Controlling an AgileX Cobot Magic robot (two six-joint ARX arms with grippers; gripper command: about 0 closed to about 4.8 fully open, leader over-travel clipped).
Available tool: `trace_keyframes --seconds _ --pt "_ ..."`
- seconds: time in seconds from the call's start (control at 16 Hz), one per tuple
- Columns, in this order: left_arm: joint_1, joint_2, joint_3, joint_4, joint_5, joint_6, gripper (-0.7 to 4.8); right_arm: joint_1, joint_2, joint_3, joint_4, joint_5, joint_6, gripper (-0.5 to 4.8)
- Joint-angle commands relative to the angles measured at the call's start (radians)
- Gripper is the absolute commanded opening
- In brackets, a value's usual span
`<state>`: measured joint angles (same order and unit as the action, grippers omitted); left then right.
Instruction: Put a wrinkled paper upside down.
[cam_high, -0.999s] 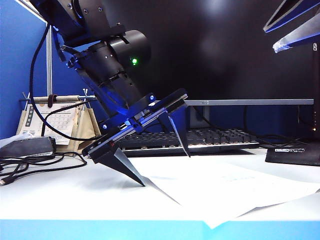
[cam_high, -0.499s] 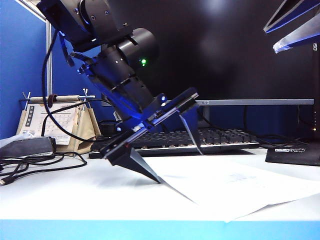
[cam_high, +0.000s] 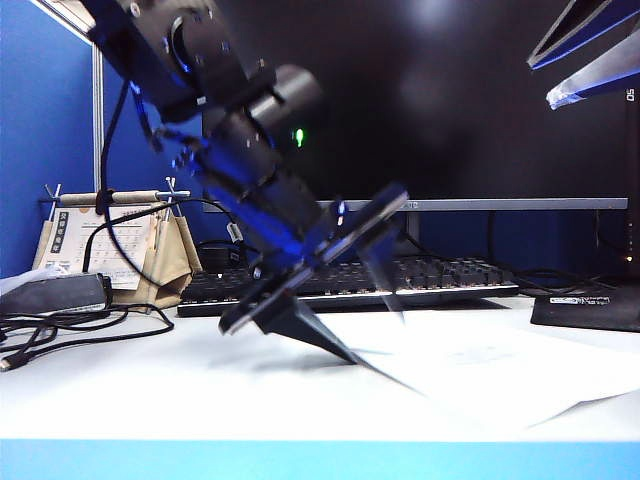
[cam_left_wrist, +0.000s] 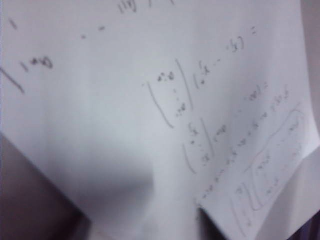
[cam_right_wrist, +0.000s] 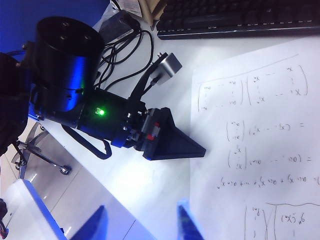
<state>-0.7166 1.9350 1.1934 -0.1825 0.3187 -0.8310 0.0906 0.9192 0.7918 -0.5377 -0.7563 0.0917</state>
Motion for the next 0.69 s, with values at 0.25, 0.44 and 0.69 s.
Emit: trace_keyframes --seconds 0.25,0.44,0.69 --pt "-0.005 0.001 0.0 0.059 -0.045 0.005 0.84 0.0 -0.003 0.003 0.011 -0.005 -0.003 1.81" --pt "-0.01 0.005 0.0 0.064 -0.072 0.006 -0.05 0.0 -0.003 0.003 0.011 -0.005 -0.003 1.81" --pt "-0.011 0.007 0.0 0.045 -0.018 0.003 2.57 0.0 -0.003 0.003 0.011 -0.005 -0.003 1.81"
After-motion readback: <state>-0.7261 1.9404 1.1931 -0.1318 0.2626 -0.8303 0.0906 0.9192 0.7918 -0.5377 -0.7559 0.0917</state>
